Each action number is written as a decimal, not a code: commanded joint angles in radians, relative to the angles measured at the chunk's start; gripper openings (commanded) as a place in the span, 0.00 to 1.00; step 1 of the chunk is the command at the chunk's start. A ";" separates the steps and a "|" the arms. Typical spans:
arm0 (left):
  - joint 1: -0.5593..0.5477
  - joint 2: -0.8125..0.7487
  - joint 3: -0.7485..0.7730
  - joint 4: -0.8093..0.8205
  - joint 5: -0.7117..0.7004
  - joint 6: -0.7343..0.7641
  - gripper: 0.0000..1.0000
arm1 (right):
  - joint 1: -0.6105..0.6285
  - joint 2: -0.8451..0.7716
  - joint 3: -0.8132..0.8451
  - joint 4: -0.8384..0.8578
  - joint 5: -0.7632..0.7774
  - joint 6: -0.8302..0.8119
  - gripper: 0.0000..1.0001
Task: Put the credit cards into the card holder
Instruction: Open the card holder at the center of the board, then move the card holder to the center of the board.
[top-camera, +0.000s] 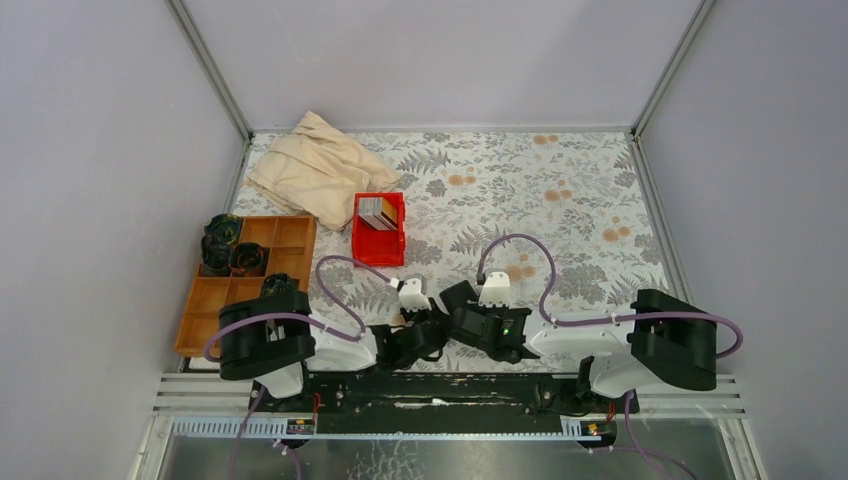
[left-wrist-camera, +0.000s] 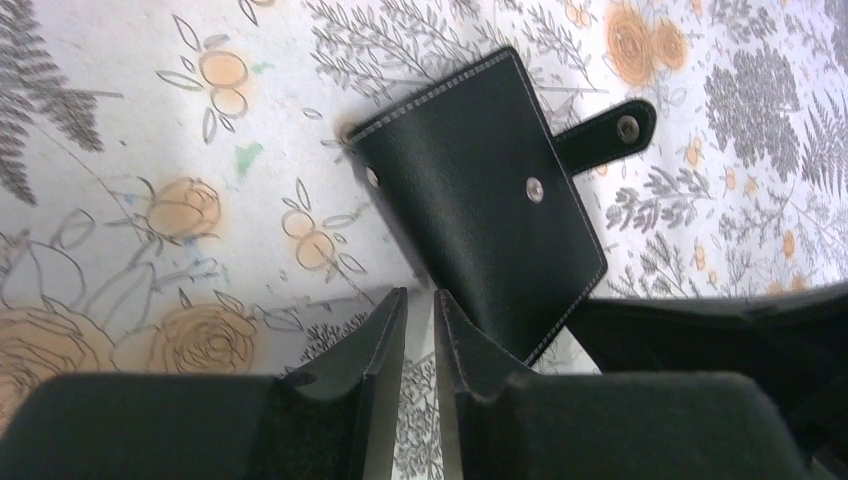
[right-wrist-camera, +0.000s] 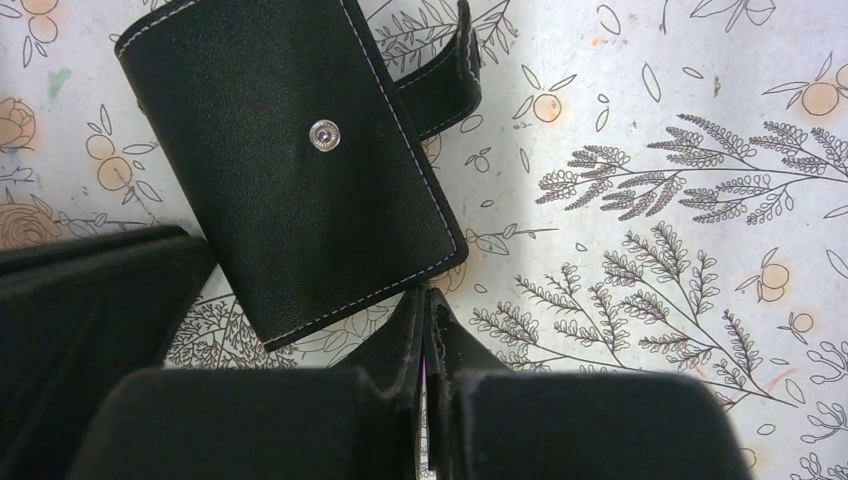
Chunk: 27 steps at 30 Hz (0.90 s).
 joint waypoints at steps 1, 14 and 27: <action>0.058 0.034 0.001 -0.001 0.026 0.037 0.25 | 0.025 0.038 0.033 0.012 0.010 -0.017 0.00; 0.137 0.041 0.005 0.030 0.041 0.073 0.26 | -0.008 0.145 0.114 0.087 0.018 -0.103 0.00; 0.242 0.066 0.025 0.083 0.108 0.143 0.26 | -0.087 0.237 0.184 0.187 -0.063 -0.220 0.00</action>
